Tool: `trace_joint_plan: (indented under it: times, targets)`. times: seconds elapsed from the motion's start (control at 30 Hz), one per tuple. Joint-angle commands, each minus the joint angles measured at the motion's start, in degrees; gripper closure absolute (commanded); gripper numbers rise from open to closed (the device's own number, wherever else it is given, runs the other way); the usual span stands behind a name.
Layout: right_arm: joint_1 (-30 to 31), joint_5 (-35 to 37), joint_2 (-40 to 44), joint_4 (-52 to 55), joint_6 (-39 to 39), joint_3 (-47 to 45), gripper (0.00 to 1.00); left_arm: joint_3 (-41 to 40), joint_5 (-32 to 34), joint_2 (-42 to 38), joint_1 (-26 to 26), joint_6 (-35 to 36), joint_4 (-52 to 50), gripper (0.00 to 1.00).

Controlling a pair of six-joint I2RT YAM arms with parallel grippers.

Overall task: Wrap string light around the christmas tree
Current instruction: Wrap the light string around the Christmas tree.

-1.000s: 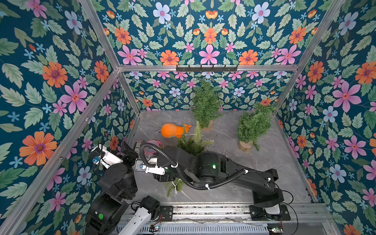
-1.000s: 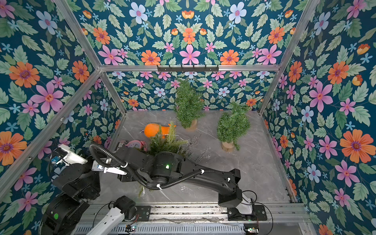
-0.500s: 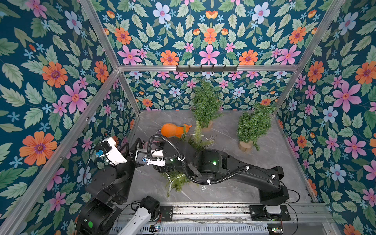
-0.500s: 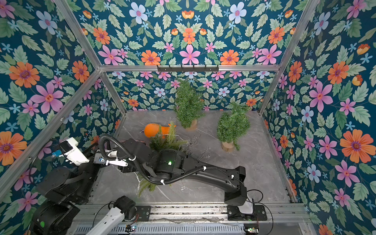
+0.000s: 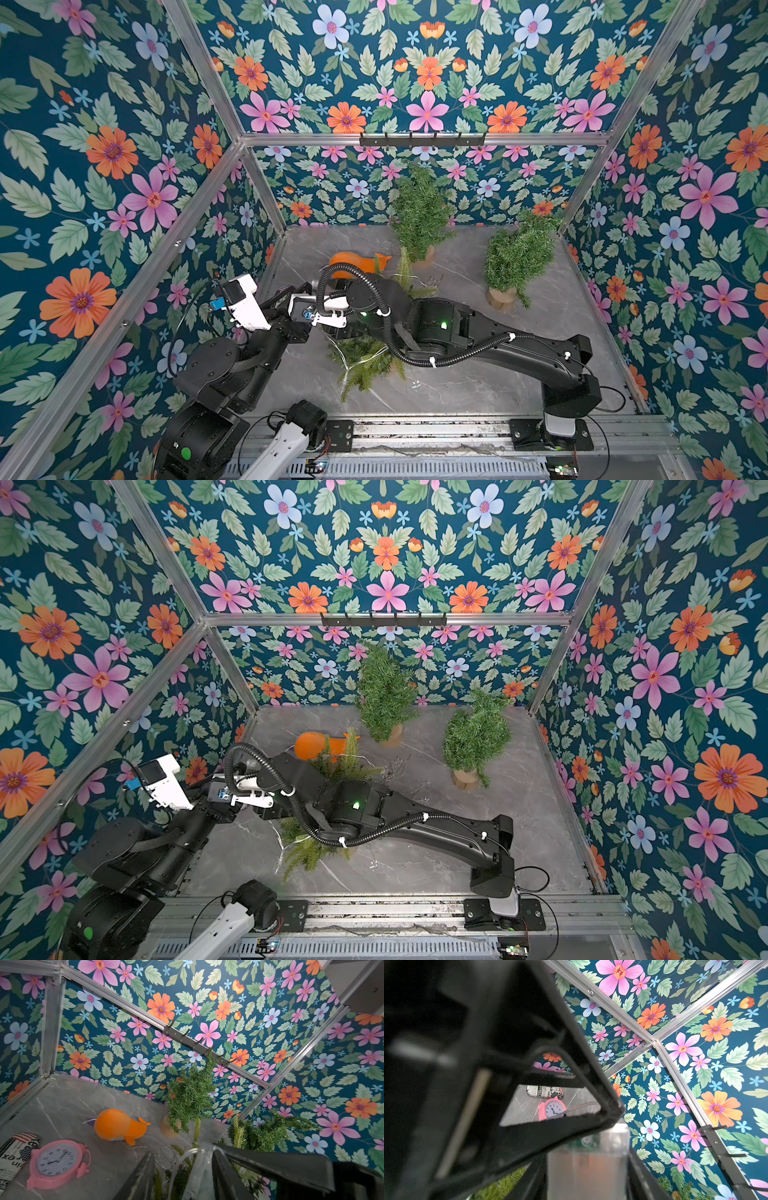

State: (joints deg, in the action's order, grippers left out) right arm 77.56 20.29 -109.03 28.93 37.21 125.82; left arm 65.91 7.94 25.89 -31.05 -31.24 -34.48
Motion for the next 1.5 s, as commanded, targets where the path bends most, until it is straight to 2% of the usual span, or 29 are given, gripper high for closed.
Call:
trace_joint_plan:
  times: [0.0,0.27,0.4,0.57,0.63,0.8,0.93,1.03,1.13,1.47]
  targets:
    - [-0.28,-0.96,0.49,-3.53,-0.43,-0.11,0.78,-0.08,-3.45,-0.31,0.01,-2.74,0.93,0.52]
    - [-0.54,-2.42,2.05,-3.77,-2.20,-1.83,0.78,-1.22,-3.82,0.99,-0.08,-4.39,-0.65,0.53]
    - [-0.60,-3.76,3.61,-4.67,-2.85,-3.64,0.77,-2.99,-3.88,0.75,-0.15,-5.29,0.90,0.59]
    - [-0.61,-3.86,4.26,-4.13,-3.20,-4.33,0.76,-3.61,-4.57,1.33,-0.10,-5.98,2.87,0.75]
    - [-0.70,-3.80,4.66,-4.31,-3.28,-5.01,0.74,-3.69,-4.09,1.81,-0.09,-6.27,2.99,0.84]
    - [-0.74,-3.58,5.48,-4.76,-3.80,-6.34,0.59,-4.64,-1.16,2.38,-0.14,-7.02,3.32,0.99]
    - [-0.74,-3.60,6.52,-5.64,-4.42,-7.48,0.34,-5.27,1.46,2.08,-0.06,-7.67,3.45,0.99]
    - [-0.72,-3.67,8.09,-7.53,-4.97,-9.14,0.23,-5.92,3.44,1.07,-0.13,-8.66,3.55,0.99]
    - [-0.74,-4.14,10.15,-8.74,-6.58,-10.60,0.20,-7.08,5.22,-0.73,-0.13,-11.69,2.84,1.00]
    - [-0.74,-6.03,20.16,-15.37,-10.61,-19.93,0.14,-7.66,0.85,-6.87,-0.06,-15.58,1.06,0.98]
